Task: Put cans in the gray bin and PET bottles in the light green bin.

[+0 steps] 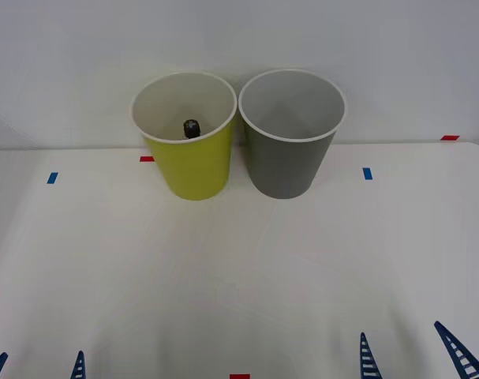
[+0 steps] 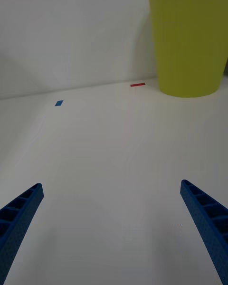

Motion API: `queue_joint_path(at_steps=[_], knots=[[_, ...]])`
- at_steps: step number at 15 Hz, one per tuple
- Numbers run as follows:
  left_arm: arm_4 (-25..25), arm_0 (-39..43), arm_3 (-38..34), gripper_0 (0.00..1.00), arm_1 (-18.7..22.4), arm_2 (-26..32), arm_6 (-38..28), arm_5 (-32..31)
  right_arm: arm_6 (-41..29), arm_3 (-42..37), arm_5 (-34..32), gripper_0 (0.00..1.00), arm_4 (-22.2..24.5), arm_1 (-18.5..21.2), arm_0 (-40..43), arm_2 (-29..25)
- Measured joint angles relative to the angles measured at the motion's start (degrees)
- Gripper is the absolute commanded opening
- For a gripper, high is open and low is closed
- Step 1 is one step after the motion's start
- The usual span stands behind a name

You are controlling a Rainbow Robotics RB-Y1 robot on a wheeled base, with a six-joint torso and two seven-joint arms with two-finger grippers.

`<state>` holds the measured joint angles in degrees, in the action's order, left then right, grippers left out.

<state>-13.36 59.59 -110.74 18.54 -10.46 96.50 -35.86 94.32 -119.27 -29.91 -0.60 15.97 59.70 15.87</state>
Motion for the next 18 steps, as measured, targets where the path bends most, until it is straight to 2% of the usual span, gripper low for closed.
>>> queue_joint_path(at_steps=[18], knots=[[0.0,0.0,0.0,1.0,0.0,0.0,0.0,0.0,-0.01,0.0,0.01,1.0,-0.01,0.02,0.07,0.03]])
